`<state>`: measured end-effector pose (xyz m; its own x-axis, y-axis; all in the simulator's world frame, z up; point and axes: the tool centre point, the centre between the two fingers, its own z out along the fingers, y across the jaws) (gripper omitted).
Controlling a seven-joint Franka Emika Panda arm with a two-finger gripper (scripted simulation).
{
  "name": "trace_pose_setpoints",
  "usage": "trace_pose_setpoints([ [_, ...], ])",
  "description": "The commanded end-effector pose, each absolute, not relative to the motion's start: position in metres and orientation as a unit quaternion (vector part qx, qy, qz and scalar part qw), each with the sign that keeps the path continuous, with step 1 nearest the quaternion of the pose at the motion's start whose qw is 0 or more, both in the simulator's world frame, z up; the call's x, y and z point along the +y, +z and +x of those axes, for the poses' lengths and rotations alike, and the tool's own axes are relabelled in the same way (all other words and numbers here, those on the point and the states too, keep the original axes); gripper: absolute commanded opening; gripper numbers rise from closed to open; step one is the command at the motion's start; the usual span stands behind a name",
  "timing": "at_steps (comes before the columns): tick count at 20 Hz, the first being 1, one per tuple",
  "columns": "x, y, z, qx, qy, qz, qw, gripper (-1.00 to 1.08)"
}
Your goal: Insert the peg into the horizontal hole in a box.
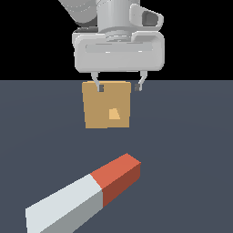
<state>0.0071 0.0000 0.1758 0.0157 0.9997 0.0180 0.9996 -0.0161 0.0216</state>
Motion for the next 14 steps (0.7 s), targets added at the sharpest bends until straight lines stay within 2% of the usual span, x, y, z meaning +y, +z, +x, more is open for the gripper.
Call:
trace_pose_setpoints([
  [1, 0.0, 0.176, 0.007, 0.701, 0.014, 0.713, 0.001, 1.0],
  [8, -0.015, 0.168, 0.007, 0.679, 0.013, 0.734, 0.001, 1.0],
  [14, -0.052, 0.149, 0.004, 0.621, 0.01, 0.783, 0.002, 1.0],
])
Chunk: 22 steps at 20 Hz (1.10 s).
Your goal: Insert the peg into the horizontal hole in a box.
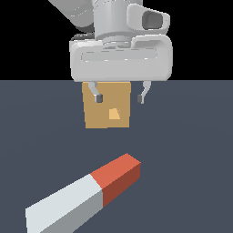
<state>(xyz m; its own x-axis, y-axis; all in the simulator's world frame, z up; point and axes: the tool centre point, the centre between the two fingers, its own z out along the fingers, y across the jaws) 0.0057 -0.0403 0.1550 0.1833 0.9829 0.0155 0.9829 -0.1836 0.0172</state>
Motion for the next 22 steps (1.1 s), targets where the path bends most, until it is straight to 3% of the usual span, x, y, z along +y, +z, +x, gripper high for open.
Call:
trace_pose_setpoints([
  [1, -0.06, 0.145, 0.002, 0.608, 0.01, 0.794, 0.002, 1.0],
  [12, -0.157, 0.091, -0.044, 0.418, 0.002, 0.908, 0.001, 1.0],
  [22, -0.186, 0.069, -0.074, 0.339, 0.0, 0.941, 0.0, 1.0],
])
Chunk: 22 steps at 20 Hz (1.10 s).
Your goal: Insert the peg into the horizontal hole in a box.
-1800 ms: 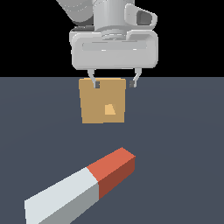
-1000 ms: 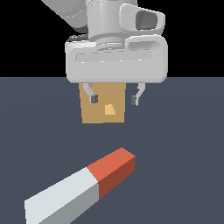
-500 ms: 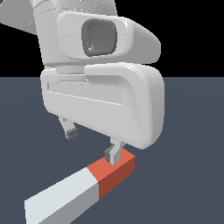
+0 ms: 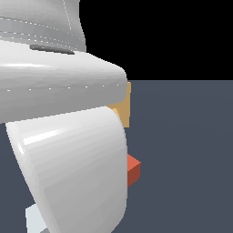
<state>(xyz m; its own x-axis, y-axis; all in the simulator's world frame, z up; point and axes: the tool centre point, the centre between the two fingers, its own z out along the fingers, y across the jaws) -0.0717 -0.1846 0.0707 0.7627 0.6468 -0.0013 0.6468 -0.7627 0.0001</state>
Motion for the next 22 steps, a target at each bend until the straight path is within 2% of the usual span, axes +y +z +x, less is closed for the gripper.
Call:
trace_pose_setpoints([
  [1, -0.186, 0.069, -0.074, 0.338, 0.0, 0.941, 0.0, 1.0],
  [9, -0.185, 0.064, -0.073, 0.341, 0.0, 0.94, 0.0, 1.0],
  [22, -0.184, 0.02, -0.073, 0.342, 0.0, 0.94, 0.0, 1.0],
])
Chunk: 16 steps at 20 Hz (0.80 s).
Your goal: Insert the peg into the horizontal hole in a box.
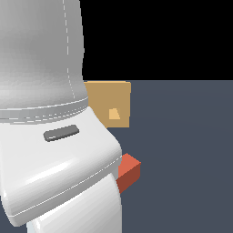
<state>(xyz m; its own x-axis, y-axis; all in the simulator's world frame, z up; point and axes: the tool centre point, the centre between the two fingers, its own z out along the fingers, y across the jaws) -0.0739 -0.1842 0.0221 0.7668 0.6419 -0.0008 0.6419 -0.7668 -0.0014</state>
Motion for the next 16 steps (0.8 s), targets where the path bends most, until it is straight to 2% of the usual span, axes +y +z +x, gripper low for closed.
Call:
trace_pose_setpoints([
  [1, -0.1844, 0.0198, -0.0731, -0.342, 0.0, -0.94, 0.0, 1.0],
  [2, -0.1844, 0.0198, -0.0731, -0.342, 0.0, -0.94, 0.0, -1.0],
  [16, -0.1815, 0.0212, -0.069, -0.353, 0.0, -0.936, 0.0, -1.0],
])
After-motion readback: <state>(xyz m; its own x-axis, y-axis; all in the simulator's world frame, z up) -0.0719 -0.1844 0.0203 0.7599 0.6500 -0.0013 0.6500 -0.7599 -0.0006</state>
